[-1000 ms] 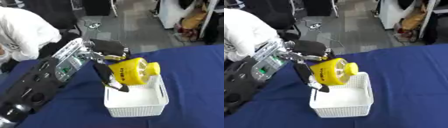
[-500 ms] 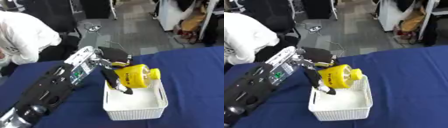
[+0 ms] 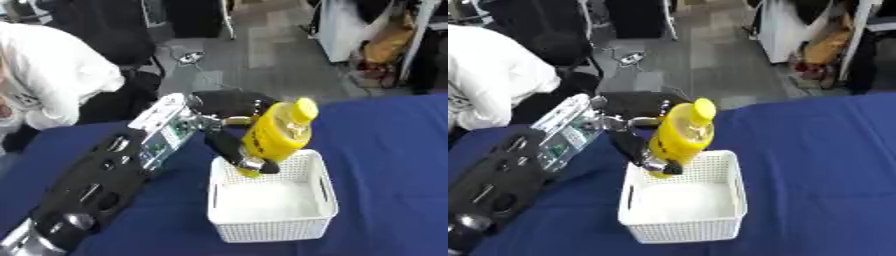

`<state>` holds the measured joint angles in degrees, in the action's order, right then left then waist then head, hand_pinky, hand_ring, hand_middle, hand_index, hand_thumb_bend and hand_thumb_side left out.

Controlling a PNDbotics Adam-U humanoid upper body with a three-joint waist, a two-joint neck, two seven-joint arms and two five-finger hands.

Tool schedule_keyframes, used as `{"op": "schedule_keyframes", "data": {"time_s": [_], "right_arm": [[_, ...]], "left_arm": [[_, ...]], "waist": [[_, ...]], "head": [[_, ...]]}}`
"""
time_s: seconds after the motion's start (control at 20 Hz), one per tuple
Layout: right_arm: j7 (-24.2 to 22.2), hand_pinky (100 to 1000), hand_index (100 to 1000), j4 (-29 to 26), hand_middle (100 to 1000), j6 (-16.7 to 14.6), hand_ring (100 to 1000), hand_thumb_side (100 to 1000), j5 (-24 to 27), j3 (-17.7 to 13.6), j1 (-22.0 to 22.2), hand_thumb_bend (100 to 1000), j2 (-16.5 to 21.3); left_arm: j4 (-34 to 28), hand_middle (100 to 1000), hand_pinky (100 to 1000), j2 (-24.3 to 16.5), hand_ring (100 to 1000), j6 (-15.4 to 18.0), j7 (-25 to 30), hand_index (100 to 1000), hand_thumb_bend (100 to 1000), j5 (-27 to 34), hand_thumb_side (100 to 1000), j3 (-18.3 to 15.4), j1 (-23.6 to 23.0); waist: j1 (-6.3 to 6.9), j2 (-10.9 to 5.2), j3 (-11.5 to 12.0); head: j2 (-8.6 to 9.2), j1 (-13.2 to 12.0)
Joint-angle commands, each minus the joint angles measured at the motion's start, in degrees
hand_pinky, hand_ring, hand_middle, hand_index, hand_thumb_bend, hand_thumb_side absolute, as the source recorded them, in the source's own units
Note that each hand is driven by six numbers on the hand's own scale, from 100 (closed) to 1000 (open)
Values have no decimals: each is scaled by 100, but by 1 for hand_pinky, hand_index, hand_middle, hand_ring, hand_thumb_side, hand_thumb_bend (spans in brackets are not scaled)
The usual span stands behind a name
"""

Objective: Pick up objects on the table and place them in the box.

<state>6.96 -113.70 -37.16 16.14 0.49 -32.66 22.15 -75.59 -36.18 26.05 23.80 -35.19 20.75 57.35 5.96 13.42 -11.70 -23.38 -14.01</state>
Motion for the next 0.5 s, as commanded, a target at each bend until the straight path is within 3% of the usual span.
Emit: {"op": "schedule_keyframes", "data": {"time_s": [0.05,0.15,0.5], "right_arm": [[28,311,555,-89,465,4,395,891,-19,-56,-41,224,93],[36,311,555,-89,465,1,395,890,-23,-60,-41,224,98],[55,311,555,-89,465,-7,395,890,-28,-64,-63,223,83]], "left_arm": [[-192,1000,1000,-198,1000,-128,-17,1000,656,172,1000,-143,89],[-197,1000,1000,-213,1000,-165,97,1000,985,227,1000,-119,96],[-110,1000,1000,-178,1000,-253,421,1000,1000,449,1000,-103,95]], "waist": [[-25,-124,19],[-21,-128,22],[-12,-120,4]], "head": [[88,42],[97,47],[95,64]]}}
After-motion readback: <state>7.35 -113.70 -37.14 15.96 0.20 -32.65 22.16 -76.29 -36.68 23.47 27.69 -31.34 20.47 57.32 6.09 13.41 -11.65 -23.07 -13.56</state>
